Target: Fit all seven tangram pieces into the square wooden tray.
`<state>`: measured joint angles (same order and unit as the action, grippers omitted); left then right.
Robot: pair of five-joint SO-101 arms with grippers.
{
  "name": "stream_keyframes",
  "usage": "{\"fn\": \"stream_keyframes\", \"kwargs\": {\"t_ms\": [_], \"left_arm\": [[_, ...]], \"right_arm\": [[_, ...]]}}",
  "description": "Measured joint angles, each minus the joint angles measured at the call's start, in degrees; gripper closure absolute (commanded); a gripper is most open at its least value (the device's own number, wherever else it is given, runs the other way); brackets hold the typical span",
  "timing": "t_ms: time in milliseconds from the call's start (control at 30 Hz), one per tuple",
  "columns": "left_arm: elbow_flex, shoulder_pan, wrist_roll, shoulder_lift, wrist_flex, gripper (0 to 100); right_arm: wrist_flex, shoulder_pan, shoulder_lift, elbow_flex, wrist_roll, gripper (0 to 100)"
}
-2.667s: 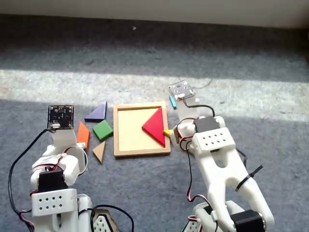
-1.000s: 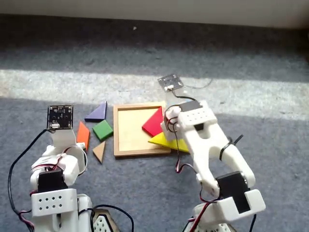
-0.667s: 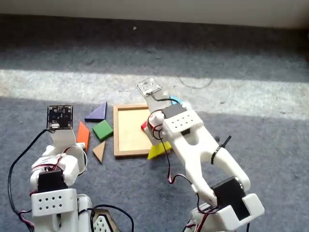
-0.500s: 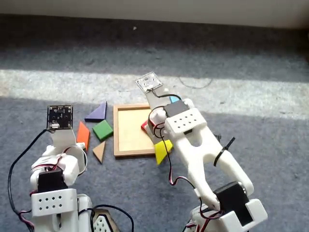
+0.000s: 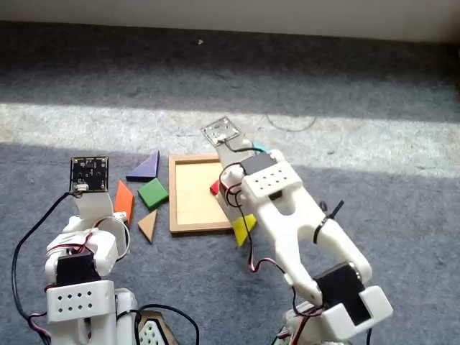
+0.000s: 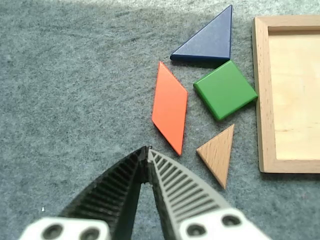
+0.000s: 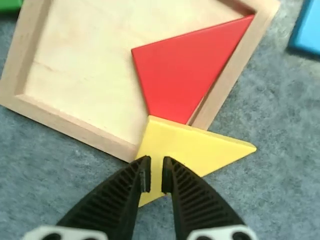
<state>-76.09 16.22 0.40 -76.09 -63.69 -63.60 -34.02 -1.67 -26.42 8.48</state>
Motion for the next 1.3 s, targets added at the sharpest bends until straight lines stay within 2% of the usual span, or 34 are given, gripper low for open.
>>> {"fn": "stream_keyframes", "kwargs": {"t_ms": [167,467,800,1100,1300], "left_arm": [[0.0,0.0,0.0,0.0,0.0,99],[0.0,0.0,0.0,0.0,0.0,99],[0.0,0.0,0.0,0.0,0.0,99],[0.0,0.0,0.0,0.0,0.0,99],[0.0,0.0,0.0,0.0,0.0,99]], "right_arm": [[1.0,-0.4,4.9,1.2,0.0,95.0],[1.4,-5.4,7.1,6.6,-0.2,95.0],[7.3,-5.9,7.2,9.6,-9.2,94.7],[10.5,2.4,13.0,12.6,-10.4,94.7],[8.5,6.3,16.9,13.9,-8.8,94.7]]}}
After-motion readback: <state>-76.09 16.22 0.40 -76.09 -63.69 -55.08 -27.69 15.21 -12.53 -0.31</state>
